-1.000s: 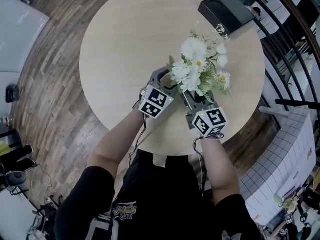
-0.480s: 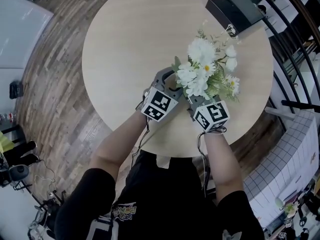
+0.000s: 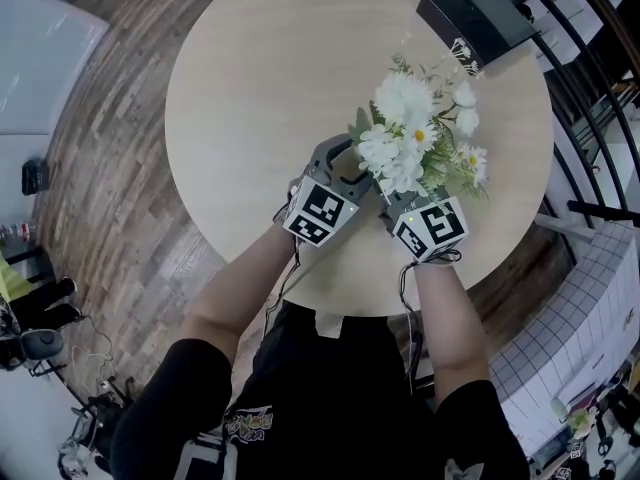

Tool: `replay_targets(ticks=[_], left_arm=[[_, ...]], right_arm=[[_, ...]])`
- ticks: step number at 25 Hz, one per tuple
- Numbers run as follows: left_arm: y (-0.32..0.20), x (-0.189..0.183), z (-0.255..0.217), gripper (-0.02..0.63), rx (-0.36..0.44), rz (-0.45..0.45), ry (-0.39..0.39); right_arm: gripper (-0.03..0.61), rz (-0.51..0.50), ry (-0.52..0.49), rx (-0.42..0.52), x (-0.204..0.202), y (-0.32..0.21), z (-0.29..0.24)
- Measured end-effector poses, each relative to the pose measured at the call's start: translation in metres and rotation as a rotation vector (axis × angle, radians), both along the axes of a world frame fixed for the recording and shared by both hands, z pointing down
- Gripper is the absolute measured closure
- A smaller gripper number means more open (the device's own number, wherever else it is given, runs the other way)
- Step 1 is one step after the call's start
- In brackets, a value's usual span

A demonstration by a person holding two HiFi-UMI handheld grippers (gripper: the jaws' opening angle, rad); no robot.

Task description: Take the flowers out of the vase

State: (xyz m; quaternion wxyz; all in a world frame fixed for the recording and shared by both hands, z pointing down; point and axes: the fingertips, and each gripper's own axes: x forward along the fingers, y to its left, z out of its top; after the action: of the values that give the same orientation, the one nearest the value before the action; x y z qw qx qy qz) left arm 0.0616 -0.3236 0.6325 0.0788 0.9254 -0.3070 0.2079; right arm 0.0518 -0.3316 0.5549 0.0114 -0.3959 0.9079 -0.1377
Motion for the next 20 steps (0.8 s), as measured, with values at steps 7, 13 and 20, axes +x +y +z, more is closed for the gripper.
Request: replay_targets(ticks=[7, 13, 20], left_arm=[[-0.001, -0.001, -0.001, 0.359, -0.001, -0.007, 0.0], [-0.001, -0.001, 0.0, 0.359, -0.004, -0.005, -0.005], [-0.002, -0.002, 0.001, 0.359, -0.009, -0.007, -0.012]], right_arm=[[0.476, 0.011, 0.027, 0.01, 0.002, -0.004, -0.001], [0.488, 0.021, -0.01, 0.02, 0.006, -0.004, -0.016], [0.494, 0.052, -0.07, 0.025, 0.018, -0.005, -0.042]])
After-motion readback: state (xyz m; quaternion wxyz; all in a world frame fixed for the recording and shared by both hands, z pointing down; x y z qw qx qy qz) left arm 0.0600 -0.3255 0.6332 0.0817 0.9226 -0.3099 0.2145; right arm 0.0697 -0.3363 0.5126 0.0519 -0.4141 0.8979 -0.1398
